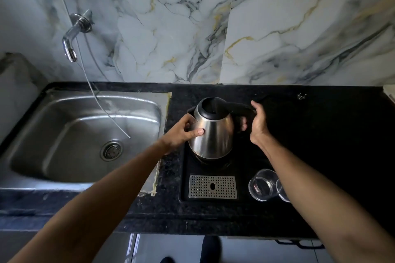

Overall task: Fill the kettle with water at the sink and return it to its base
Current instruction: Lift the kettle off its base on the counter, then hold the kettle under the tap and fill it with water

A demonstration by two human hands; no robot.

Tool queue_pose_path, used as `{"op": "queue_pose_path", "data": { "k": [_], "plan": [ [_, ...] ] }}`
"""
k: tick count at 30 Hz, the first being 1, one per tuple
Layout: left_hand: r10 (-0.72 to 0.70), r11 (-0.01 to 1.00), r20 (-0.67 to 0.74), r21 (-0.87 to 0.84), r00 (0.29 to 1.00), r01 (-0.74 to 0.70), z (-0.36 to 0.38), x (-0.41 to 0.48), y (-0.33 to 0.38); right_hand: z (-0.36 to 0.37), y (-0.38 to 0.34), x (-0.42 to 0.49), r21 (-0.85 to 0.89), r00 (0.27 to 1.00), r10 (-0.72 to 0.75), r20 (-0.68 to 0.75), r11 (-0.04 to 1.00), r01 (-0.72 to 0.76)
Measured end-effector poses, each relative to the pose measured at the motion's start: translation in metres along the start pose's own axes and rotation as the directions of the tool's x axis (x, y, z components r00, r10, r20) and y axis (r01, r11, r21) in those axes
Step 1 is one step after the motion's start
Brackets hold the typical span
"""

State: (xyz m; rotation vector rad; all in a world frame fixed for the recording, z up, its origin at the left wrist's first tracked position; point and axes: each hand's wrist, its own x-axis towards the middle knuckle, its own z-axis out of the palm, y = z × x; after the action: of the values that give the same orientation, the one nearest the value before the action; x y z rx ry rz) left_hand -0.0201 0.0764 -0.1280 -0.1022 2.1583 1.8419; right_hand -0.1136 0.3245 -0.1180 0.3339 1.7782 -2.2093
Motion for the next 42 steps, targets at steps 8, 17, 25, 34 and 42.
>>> {"op": "queue_pose_path", "data": {
  "k": [8, 17, 25, 34, 42],
  "plan": [
    [0.158, 0.984, -0.328, 0.127, 0.931, -0.122, -0.069, -0.033, 0.072, 0.089, -0.045, 0.007, 0.042, 0.999, -0.019, 0.031, 0.999, 0.018],
    [0.558, 0.456, -0.436, 0.872, 0.706, 0.178, -0.121, -0.069, 0.104, 0.207, -0.025, -0.005, -0.004, 0.992, 0.030, 0.122, 1.000, -0.030],
    [0.456, 0.660, -0.472, 0.748, 0.754, 0.070, -0.194, -0.078, 0.064, 0.282, 0.009, -0.007, -0.066, 0.996, -0.038, 0.076, 0.997, 0.043],
    [0.469, 0.537, -0.287, 0.844, 0.835, -0.012, -0.272, -0.074, 0.047, 0.351, 0.057, 0.008, 0.013, 0.993, -0.049, -0.112, 0.999, 0.051],
    [0.662, 0.339, 0.003, 0.891, 0.749, -0.303, -0.288, -0.052, 0.062, 0.393, 0.080, 0.019, 0.047, 0.990, -0.065, -0.126, 0.996, 0.071]
  ]
}}
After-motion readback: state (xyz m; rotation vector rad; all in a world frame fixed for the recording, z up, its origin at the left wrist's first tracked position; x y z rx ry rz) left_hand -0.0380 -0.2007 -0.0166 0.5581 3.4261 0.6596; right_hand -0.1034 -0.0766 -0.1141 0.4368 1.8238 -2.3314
